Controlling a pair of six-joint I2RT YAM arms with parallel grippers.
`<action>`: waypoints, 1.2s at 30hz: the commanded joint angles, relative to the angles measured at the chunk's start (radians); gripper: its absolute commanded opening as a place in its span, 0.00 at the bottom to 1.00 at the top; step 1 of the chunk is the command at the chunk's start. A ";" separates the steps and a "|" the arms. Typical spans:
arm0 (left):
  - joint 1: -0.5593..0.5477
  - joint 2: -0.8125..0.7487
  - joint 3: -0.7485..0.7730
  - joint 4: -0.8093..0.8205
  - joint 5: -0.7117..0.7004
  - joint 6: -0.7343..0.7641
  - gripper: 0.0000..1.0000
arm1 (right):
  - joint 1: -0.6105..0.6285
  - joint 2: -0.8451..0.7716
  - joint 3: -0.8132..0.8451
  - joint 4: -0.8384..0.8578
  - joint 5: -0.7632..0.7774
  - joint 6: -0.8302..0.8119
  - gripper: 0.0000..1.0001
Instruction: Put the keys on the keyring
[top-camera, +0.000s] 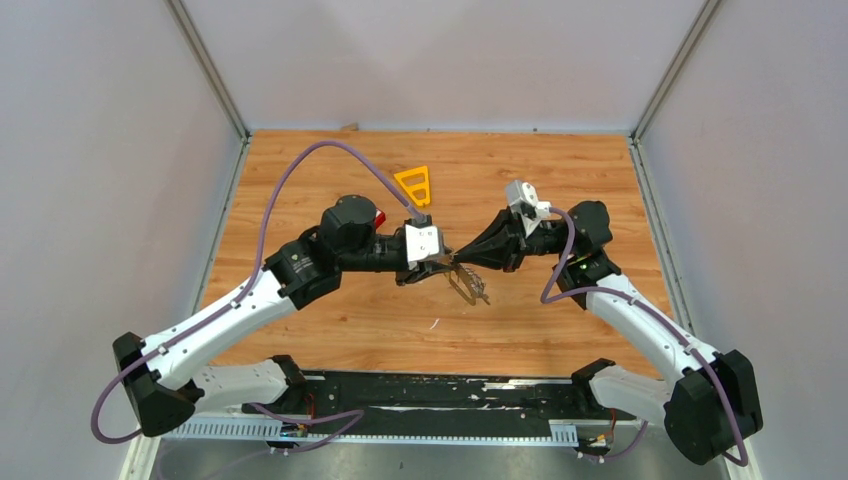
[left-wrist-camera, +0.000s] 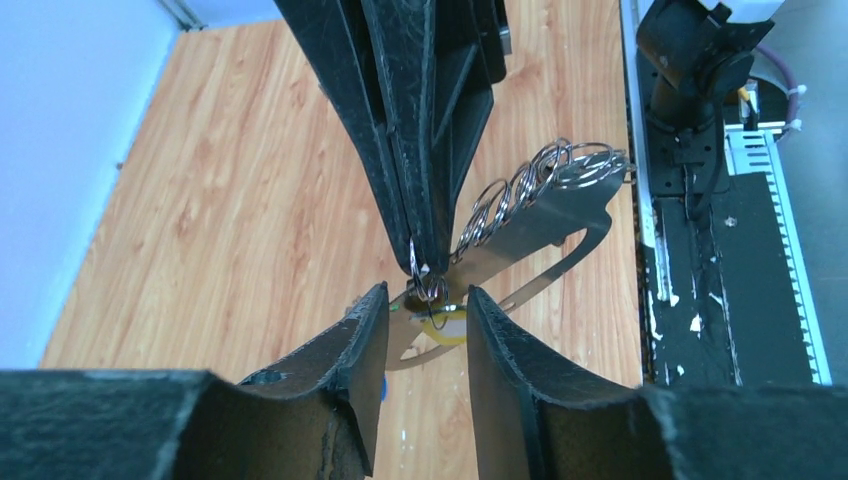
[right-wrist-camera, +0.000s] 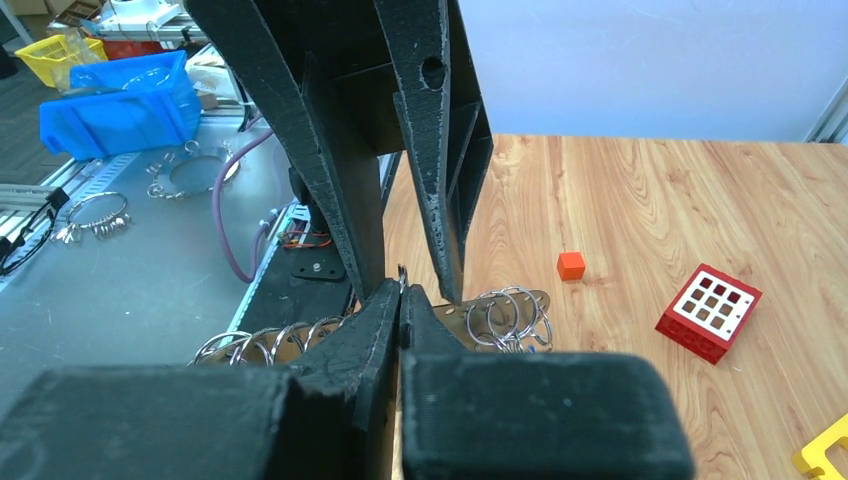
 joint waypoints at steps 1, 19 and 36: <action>0.005 0.015 0.005 0.076 0.072 -0.010 0.39 | -0.004 0.003 -0.001 0.086 -0.013 0.036 0.00; 0.005 0.018 0.028 0.038 0.047 -0.007 0.00 | -0.006 -0.002 0.001 -0.028 0.016 -0.082 0.00; 0.005 0.085 0.137 -0.123 -0.036 0.061 0.00 | -0.005 -0.051 0.025 -0.294 0.048 -0.364 0.07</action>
